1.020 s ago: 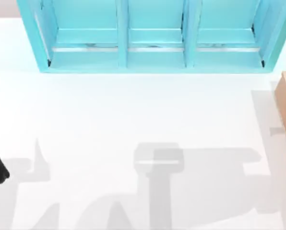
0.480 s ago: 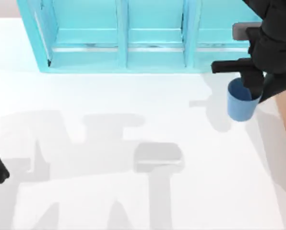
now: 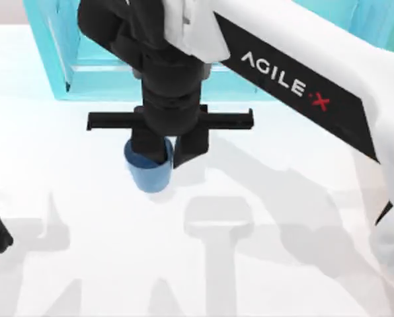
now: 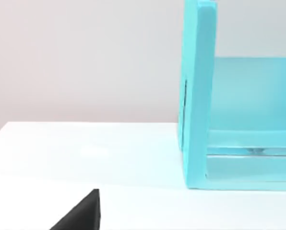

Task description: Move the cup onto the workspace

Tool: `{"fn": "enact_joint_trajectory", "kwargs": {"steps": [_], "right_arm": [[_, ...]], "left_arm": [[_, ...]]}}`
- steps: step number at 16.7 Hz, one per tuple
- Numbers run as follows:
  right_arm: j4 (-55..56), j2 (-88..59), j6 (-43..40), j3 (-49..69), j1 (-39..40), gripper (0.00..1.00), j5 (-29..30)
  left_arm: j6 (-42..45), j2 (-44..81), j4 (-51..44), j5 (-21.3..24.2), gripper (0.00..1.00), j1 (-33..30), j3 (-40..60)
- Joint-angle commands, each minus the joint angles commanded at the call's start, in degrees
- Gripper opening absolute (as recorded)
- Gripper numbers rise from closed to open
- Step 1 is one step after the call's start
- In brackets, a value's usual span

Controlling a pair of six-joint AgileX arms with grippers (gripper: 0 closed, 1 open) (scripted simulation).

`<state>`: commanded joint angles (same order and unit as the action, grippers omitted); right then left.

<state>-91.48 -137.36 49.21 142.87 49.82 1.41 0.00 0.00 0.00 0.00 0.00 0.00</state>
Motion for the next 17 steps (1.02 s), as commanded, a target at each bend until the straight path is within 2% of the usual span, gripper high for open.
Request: {"fn": "enact_joint_trajectory", "kwargs": {"steps": [3, 6, 13, 17], "right_arm": [[-2.4, -6.3, 5.9, 9.3, 4.9, 0.0, -0.1], [-3.6, -9.3, 8.4, 13.1, 6.5, 0.0, -0.2], [-2.6, -9.2, 8.6, 12.1, 6.2, 0.0, -0.4], [4.9, -7.8, 8.9, 3.1, 6.4, 0.0, -0.3]], "left_arm": [[0.0, 0.0, 0.0, 0.0, 1.0, 0.0, 0.0], [0.0, 0.0, 0.0, 0.0, 1.0, 0.0, 0.0], [0.0, 0.0, 0.0, 0.0, 1.0, 0.0, 0.0], [0.0, 0.0, 0.0, 0.0, 1.0, 0.0, 0.0]]}}
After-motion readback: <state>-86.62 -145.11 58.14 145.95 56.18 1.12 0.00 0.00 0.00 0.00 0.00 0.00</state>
